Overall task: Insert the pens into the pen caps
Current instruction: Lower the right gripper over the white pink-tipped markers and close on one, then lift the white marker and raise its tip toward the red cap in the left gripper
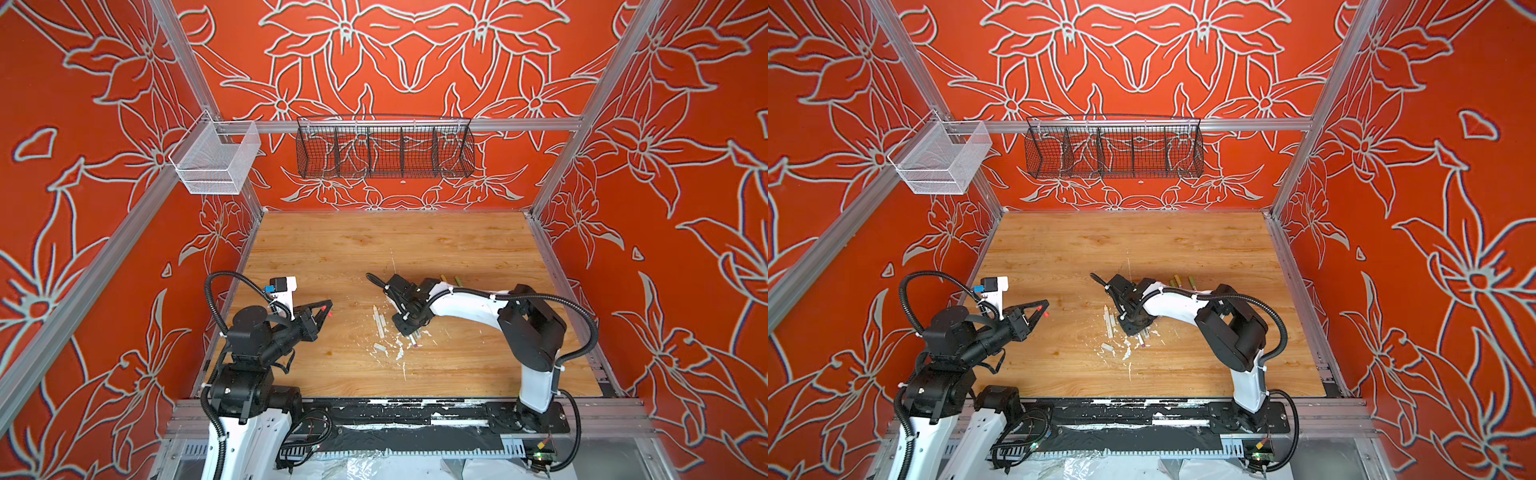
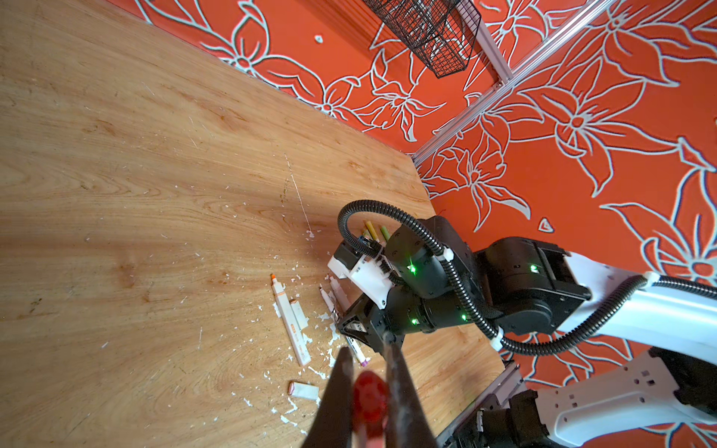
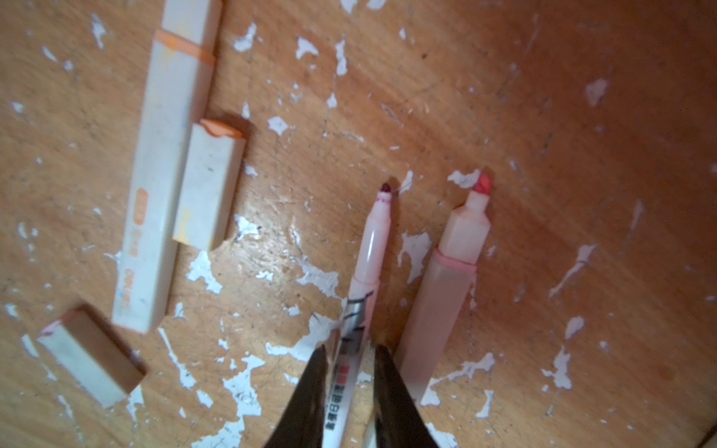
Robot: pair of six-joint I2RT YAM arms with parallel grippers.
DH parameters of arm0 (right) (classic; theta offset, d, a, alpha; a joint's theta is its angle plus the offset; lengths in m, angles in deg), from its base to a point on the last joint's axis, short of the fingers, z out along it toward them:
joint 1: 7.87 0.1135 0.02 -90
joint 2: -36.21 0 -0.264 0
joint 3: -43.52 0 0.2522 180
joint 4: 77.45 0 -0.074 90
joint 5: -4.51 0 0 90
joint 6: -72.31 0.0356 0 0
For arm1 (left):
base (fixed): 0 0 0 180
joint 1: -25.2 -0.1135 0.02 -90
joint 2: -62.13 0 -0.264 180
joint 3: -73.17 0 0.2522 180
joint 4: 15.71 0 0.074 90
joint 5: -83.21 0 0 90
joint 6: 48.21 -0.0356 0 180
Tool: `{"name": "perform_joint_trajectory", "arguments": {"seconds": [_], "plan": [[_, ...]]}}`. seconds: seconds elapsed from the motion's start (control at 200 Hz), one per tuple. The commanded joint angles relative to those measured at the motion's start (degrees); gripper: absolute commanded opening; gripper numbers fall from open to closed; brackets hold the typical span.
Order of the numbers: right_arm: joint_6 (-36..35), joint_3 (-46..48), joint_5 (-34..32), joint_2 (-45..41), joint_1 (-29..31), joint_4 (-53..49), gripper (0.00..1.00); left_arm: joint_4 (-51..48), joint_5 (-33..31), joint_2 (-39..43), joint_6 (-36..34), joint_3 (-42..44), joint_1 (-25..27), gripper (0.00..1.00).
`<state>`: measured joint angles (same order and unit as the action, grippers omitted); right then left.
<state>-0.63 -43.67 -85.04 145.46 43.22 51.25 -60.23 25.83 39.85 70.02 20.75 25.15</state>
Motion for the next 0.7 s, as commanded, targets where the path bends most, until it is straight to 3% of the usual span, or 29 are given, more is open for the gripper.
{"name": "perform_joint_trajectory", "arguments": {"seconds": [0.0,0.245,0.425,0.606,0.696], "plan": [[-0.05,-1.09,0.91,2.01,0.11,-1.92,0.26,1.39,0.25,-0.29,-0.91,0.51,-0.3,0.0],[-0.18,-2.61,1.99,4.58,0.13,-2.66,0.28,1.8,0.54,-0.28,-0.53,0.75,-0.3,0.0],[-0.05,-3.77,3.49,5.63,0.15,-2.85,0.18,5.52,5.47,-1.73,0.72,2.42,-0.3,0.0],[-0.14,-3.97,4.87,1.7,0.06,-0.48,0.13,9.14,9.29,-5.16,1.7,3.69,-0.38,0.0],[-2.73,-1.34,9.83,-2.69,0.11,4.42,0.11,10.5,10.02,-5.98,1.87,4.29,-0.38,0.0]]}}
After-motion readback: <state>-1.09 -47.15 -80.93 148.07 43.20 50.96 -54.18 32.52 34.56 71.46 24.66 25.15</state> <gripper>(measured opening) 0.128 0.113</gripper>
